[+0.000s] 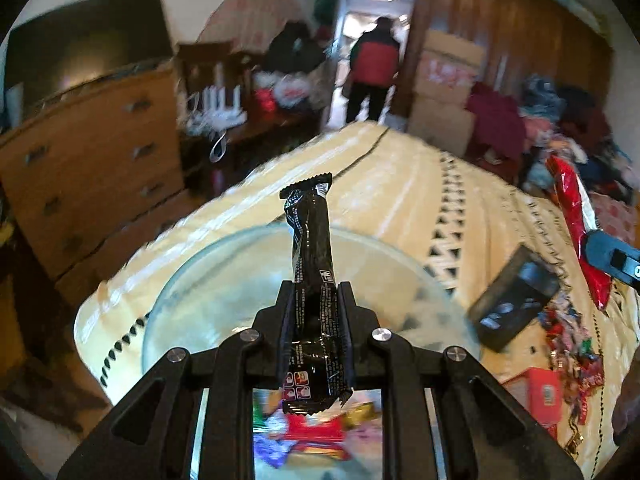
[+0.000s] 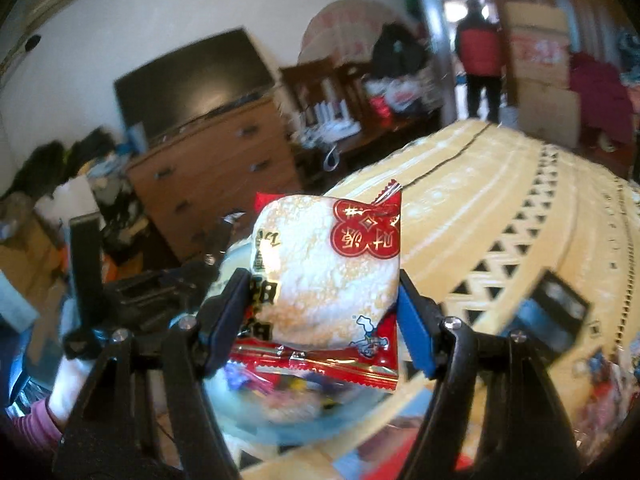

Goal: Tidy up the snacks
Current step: 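Carry both held packets over the glass bowl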

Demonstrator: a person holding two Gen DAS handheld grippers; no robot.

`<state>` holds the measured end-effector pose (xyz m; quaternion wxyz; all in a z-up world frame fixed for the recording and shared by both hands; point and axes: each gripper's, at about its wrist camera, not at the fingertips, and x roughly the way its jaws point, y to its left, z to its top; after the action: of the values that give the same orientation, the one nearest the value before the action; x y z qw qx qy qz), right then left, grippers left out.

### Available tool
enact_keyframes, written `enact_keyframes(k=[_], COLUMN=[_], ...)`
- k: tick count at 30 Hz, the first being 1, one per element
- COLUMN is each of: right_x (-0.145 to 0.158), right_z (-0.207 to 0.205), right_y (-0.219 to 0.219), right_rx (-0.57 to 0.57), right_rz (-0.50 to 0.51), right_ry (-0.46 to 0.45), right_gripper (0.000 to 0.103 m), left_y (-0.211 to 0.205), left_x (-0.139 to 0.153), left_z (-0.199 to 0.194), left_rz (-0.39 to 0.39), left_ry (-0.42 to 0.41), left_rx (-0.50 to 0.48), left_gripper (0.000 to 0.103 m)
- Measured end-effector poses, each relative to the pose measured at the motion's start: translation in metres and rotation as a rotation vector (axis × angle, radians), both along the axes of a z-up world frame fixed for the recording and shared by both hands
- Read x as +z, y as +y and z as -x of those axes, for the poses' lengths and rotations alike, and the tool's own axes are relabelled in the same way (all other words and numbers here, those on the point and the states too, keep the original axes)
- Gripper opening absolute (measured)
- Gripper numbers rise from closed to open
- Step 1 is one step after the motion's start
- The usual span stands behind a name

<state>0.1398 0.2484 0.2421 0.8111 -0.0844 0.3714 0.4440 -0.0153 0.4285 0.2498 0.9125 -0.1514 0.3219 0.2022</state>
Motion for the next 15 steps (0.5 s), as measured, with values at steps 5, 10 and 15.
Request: enact_keyframes(k=[5, 10, 15], right_x=[-0.033, -0.05, -0.053], right_z=[0.01, 0.013, 0.012], right_y=[0.033, 0.041, 0.048], right_rx=[0.039, 0.047, 0.038], right_rz=[0.086, 0.122, 0.133], right_ry=[0.026, 0.049, 0.053], right_gripper=[0.071, 0.071, 0.071], left_y=[0.011, 0.021, 0.023], left_x=[-0.022, -0.024, -0.025], left_z=[-0.002, 0.005, 0.002], left_rz=[0.019, 0.016, 0.009], left_ry=[0.042, 0.044, 0.044], left_rx=[0.021, 0.025, 0.021], left_gripper=[0.02, 0.02, 0.02])
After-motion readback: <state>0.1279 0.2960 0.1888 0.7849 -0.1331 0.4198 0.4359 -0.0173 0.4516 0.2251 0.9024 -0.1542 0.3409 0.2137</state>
